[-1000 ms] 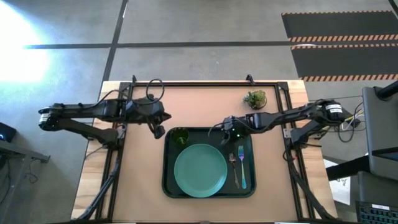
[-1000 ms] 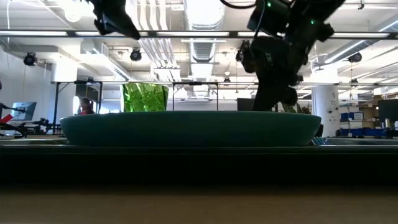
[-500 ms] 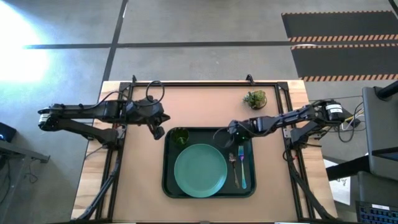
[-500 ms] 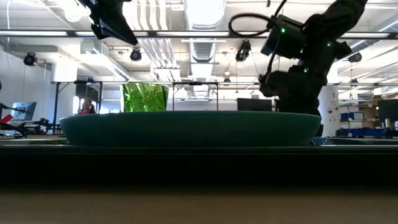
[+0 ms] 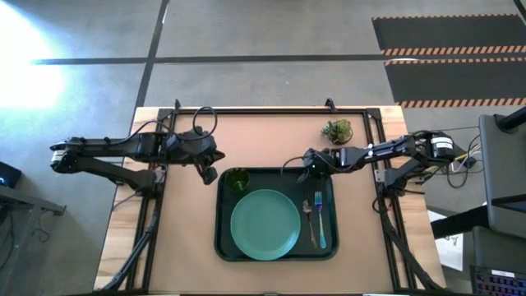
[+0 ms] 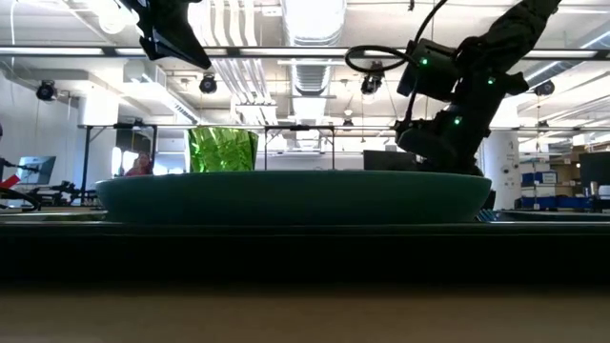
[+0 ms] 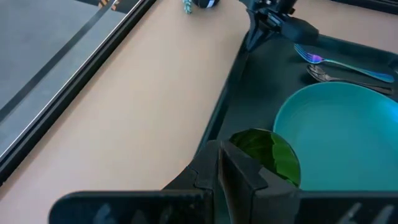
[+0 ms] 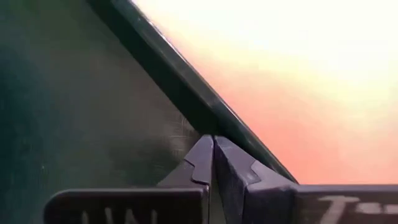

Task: Pick and place plate/cup/fork/spoon on tray
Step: Move the black tray to the center of the table

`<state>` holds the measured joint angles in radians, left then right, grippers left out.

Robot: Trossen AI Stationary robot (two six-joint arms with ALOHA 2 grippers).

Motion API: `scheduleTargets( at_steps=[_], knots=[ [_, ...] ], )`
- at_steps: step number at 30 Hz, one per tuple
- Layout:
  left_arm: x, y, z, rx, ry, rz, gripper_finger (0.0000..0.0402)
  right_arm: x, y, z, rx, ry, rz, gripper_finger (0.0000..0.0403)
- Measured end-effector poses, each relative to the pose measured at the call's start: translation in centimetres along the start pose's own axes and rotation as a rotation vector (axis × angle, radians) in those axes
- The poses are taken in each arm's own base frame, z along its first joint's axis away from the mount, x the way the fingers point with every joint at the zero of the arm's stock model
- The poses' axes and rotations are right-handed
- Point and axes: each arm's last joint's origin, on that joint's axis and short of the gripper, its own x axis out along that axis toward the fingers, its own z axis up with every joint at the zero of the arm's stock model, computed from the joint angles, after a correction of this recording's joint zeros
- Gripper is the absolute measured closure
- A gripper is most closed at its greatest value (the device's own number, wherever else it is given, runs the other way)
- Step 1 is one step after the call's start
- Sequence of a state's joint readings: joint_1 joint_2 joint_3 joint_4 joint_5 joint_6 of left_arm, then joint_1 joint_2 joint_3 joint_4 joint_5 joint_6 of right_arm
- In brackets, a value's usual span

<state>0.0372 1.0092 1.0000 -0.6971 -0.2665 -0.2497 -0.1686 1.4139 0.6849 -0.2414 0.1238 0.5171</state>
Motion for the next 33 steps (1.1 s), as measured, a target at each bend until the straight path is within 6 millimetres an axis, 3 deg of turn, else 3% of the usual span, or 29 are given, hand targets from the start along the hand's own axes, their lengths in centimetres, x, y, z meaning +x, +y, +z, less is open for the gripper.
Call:
scheduleTargets(
  at_steps=[19, 28, 33],
  knots=[
    [0.2, 0.0, -0.2, 0.001, 0.010, 0.002, 0.0402, 0.3, -3.6, 2.7, 0.042, -0.113, -0.051, 0.0394],
    [0.2, -0.4, -1.6, 0.006, 0.116, -0.131, 0.0401, 0.0, -2.5, 2.8, 0.048, -0.114, 0.098, 0.0394],
    [0.7, -0.1, -3.8, -0.044, 0.212, -0.110, 0.0401, -2.2, -1.2, 4.9, 0.000, -0.280, 0.197, 0.0394]
  ],
)
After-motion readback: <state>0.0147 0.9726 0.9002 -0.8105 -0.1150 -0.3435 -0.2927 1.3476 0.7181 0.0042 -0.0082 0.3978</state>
